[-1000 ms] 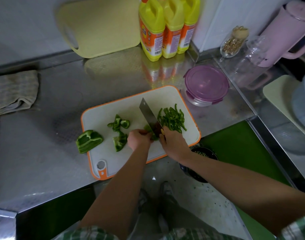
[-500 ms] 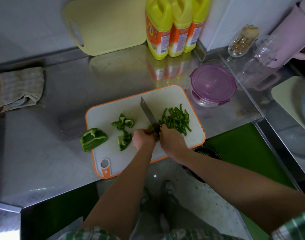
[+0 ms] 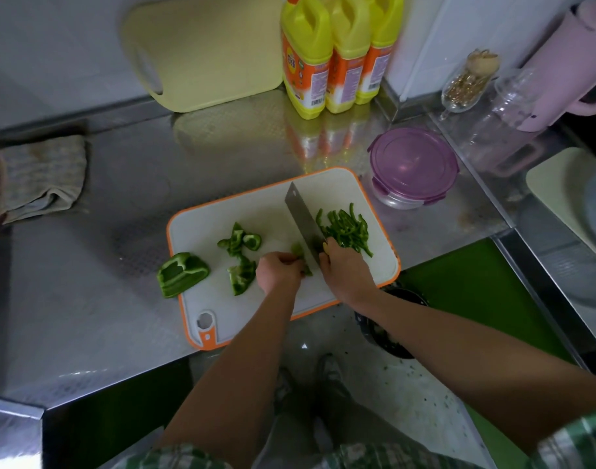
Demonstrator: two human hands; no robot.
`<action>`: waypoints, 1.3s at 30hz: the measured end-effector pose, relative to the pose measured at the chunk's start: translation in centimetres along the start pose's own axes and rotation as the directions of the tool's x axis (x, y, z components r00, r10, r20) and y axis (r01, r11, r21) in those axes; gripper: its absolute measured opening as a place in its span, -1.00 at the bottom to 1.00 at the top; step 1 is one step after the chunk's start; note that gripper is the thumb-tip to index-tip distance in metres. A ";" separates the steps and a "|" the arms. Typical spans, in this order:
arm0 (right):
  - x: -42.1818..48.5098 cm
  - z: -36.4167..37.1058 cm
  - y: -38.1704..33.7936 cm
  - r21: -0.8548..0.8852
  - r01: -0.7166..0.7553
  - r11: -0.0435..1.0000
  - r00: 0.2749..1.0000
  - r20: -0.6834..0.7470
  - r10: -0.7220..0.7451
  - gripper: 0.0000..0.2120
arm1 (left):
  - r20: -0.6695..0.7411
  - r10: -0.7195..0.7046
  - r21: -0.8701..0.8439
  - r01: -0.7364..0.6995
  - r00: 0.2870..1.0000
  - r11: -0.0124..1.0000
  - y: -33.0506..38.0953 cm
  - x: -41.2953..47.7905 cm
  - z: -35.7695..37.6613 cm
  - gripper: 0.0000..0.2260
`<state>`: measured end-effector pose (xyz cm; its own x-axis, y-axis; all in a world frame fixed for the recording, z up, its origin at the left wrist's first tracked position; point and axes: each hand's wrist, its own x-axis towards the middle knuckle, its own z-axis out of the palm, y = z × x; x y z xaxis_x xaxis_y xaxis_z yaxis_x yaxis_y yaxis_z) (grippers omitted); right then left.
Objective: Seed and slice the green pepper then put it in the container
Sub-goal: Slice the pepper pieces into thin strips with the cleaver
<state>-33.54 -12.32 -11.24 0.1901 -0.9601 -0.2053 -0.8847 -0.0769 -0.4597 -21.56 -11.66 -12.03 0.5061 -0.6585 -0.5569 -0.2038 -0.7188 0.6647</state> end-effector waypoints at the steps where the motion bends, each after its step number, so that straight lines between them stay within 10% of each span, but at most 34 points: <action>1: -0.1 -0.1 -0.1 0.017 0.010 1.000 1.000 -0.013 -0.010 -0.82 | -0.007 -0.005 -0.004 0.005 1.000 1.000 0.0 -0.1 0.0 -0.81; 39: 0.4 0.9 -1.0 -0.124 0.080 0.989 0.995 0.064 -0.072 -0.81 | -0.051 -0.006 0.032 0.008 0.999 0.999 -0.4 0.7 0.8 -0.85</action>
<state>-32.22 -12.36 -11.60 0.2806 -0.9327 -0.2266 -0.9127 -0.1862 -0.3638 -21.79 -12.03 -13.05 0.5496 -0.6418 -0.5349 -0.2269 -0.7308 0.6437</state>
